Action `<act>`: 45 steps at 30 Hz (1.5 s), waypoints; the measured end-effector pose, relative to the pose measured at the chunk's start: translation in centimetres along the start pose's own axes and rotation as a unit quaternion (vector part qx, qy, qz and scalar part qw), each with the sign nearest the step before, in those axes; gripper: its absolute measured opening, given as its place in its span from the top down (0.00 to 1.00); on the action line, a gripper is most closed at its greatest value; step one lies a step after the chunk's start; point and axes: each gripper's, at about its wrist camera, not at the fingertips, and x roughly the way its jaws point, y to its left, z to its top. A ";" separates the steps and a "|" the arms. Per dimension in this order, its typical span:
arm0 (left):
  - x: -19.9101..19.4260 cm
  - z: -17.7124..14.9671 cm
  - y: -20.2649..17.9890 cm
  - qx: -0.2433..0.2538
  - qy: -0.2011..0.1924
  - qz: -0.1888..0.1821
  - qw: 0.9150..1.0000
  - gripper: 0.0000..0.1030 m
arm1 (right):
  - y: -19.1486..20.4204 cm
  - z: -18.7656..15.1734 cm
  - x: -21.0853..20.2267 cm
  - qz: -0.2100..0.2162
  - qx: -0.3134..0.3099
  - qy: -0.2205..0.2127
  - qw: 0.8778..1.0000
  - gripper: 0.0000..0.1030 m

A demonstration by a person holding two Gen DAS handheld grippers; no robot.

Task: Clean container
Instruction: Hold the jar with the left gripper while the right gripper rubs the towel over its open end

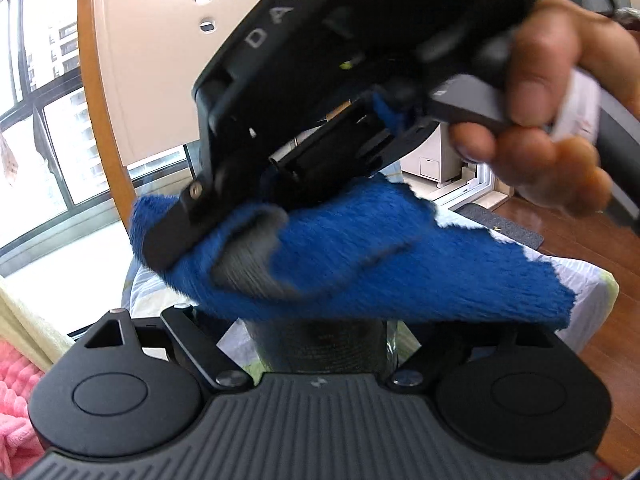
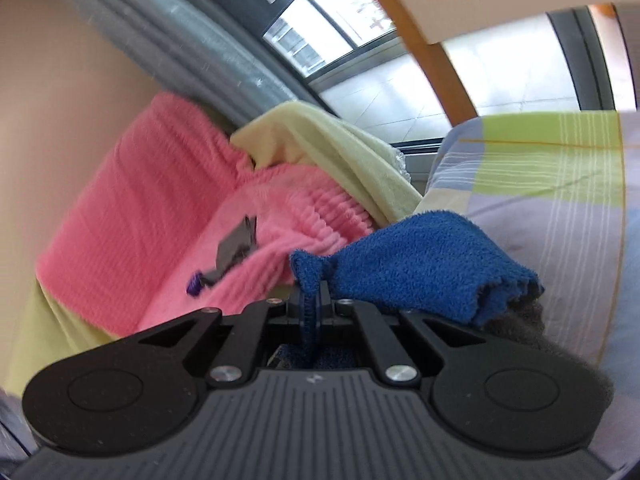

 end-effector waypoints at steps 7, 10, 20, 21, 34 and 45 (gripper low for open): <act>-2.1 -1.7 -2.5 -0.003 0.000 0.000 1.000 0.16 | -0.5 0.9 0.2 -0.034 -0.010 -0.017 0.999 1.00; -3.2 -2.6 -3.8 -0.002 0.000 0.001 1.000 0.16 | -0.9 1.3 -0.5 -0.067 -0.013 -0.035 0.997 0.99; -6.9 -5.5 -7.7 -0.003 0.008 -0.018 1.000 0.15 | -4.1 -0.6 -4.3 -0.175 0.013 -0.035 0.984 0.95; -7.1 -5.8 -8.2 -0.004 0.007 -0.017 1.000 0.15 | -4.1 -1.1 -4.8 -0.184 0.012 -0.030 0.982 0.95; -5.3 -4.5 -6.2 -0.009 0.012 -0.012 1.000 0.15 | 2.4 -3.4 -7.2 -0.112 -0.078 -0.005 0.991 0.95; 5.8 5.6 3.9 -0.030 0.021 0.007 0.999 0.16 | 2.0 -2.5 -4.0 -0.046 -0.070 0.021 0.996 0.98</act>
